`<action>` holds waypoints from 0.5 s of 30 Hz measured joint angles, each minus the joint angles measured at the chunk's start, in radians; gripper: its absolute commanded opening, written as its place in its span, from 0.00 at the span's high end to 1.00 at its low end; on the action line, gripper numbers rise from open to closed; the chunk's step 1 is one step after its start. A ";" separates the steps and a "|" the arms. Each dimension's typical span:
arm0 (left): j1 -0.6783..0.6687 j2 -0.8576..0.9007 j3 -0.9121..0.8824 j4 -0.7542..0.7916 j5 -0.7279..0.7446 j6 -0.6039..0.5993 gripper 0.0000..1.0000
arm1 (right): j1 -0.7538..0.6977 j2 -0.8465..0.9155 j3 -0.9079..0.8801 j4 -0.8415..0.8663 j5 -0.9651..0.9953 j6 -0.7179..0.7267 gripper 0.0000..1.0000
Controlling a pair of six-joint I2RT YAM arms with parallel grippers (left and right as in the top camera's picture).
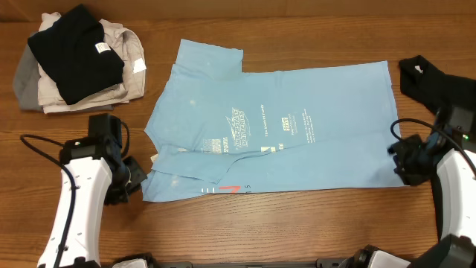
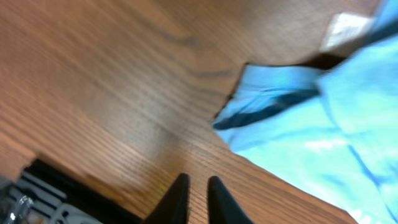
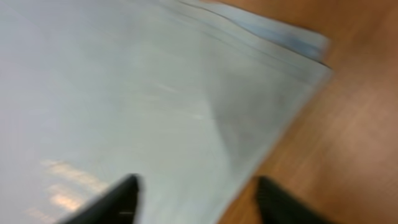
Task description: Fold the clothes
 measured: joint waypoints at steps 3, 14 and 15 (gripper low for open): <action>-0.006 0.000 0.088 -0.005 0.043 0.046 0.28 | 0.000 -0.002 0.067 0.040 -0.113 -0.062 0.00; -0.253 0.061 0.573 0.183 0.124 0.145 0.00 | 0.128 -0.006 0.306 0.064 -0.310 -0.190 0.00; -0.271 0.089 0.617 0.192 0.123 0.149 0.00 | 0.146 -0.006 0.306 0.054 -0.315 -0.195 0.00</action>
